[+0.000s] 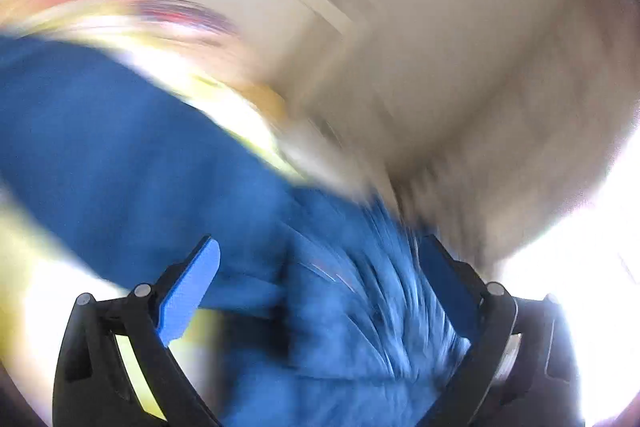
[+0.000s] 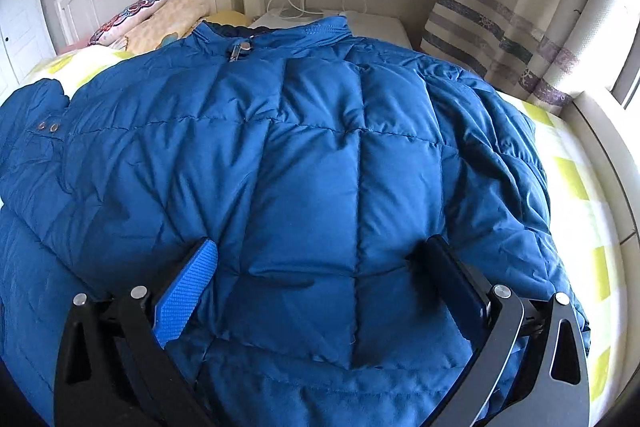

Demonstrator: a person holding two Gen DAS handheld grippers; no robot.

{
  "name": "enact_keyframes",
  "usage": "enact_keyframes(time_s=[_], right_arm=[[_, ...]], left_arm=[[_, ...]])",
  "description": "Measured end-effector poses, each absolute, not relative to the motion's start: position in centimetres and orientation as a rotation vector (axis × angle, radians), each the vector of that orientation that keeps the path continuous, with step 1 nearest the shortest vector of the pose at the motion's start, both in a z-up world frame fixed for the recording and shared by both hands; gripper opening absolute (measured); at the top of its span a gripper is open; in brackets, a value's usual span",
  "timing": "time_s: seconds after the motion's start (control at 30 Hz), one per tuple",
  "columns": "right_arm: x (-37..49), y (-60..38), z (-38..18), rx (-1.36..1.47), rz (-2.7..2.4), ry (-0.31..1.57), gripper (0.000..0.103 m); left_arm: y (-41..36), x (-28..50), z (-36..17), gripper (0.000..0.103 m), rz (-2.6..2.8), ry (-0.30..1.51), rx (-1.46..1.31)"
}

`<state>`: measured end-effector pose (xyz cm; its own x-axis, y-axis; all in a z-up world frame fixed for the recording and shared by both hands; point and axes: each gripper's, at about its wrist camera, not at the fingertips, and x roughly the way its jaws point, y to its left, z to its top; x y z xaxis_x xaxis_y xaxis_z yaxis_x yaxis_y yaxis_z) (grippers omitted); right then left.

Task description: Fold large clothes

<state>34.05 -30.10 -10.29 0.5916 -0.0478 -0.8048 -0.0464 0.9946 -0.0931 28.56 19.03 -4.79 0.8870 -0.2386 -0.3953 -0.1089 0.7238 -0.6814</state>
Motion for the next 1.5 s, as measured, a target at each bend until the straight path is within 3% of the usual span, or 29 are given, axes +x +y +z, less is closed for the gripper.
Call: enact_keyframes(time_s=[0.17,0.37,0.43,0.47,0.57,0.73,0.87,0.97,1.03,1.07,1.1,1.13,1.2,1.37,1.43,1.5], right_arm=[[34.2,-30.1,-10.3,-0.109,-0.002,0.938,0.099],[34.1,-30.1,-10.3,-0.110,-0.002,0.937,0.099],[33.9,-29.8,-10.1,-0.110,-0.002,0.936,0.099],[33.9,-29.9,-10.1,-0.108,-0.001,0.936,0.099],[33.8,-29.9,-10.0,-0.090,0.003,0.921,0.099],[33.0,-32.0,-8.6,0.046,0.017,0.817,0.099],[32.4,-36.3,-7.7,0.275,-0.024,0.734,0.099],[32.1,-39.2,-7.8,0.426,-0.031,0.707,0.098],[32.1,-39.8,-7.8,0.450,-0.028,0.698,0.098],[32.3,-39.7,-7.8,0.441,-0.030,0.702,0.098],[32.4,-39.5,-7.7,0.423,-0.035,0.707,0.098],[32.5,-39.3,-7.7,0.410,-0.036,0.712,0.098],[32.8,-38.8,-7.7,0.385,-0.033,0.723,0.098],[32.3,-38.6,-7.8,0.390,-0.020,0.726,0.098],[32.3,-38.7,-7.8,0.391,-0.018,0.727,0.098],[32.2,-38.5,-7.9,0.384,-0.019,0.731,0.098]], left_arm=[[31.5,21.1,-8.5,0.092,0.153,0.386,-1.090],[39.0,24.2,-8.1,0.088,0.226,0.411,-1.145],[40.2,25.8,-8.0,0.042,0.251,0.437,-1.147],[40.2,26.5,-7.6,0.008,0.272,0.457,-1.135],[36.8,26.8,-4.1,0.005,0.262,0.394,-0.961],[20.3,28.6,3.5,0.005,-0.028,0.360,-0.498],[5.1,31.1,3.3,0.006,-0.234,0.461,-0.202],[-6.6,33.5,-1.3,0.017,-0.358,0.634,0.041],[-11.3,34.8,-5.0,0.041,-0.400,0.758,0.148],[-13.7,35.1,-7.6,0.065,-0.390,0.812,0.235],[-14.8,34.9,-8.9,0.077,-0.373,0.811,0.288],[-16.1,34.3,-9.9,0.081,-0.335,0.779,0.373],[-16.5,33.7,-9.3,0.091,-0.341,0.769,0.405],[-12.4,30.7,-5.8,0.093,-0.354,0.693,0.366],[-8.5,28.5,-3.6,0.100,-0.320,0.617,0.258],[-4.4,27.2,-2.3,0.101,-0.242,0.592,0.164]])
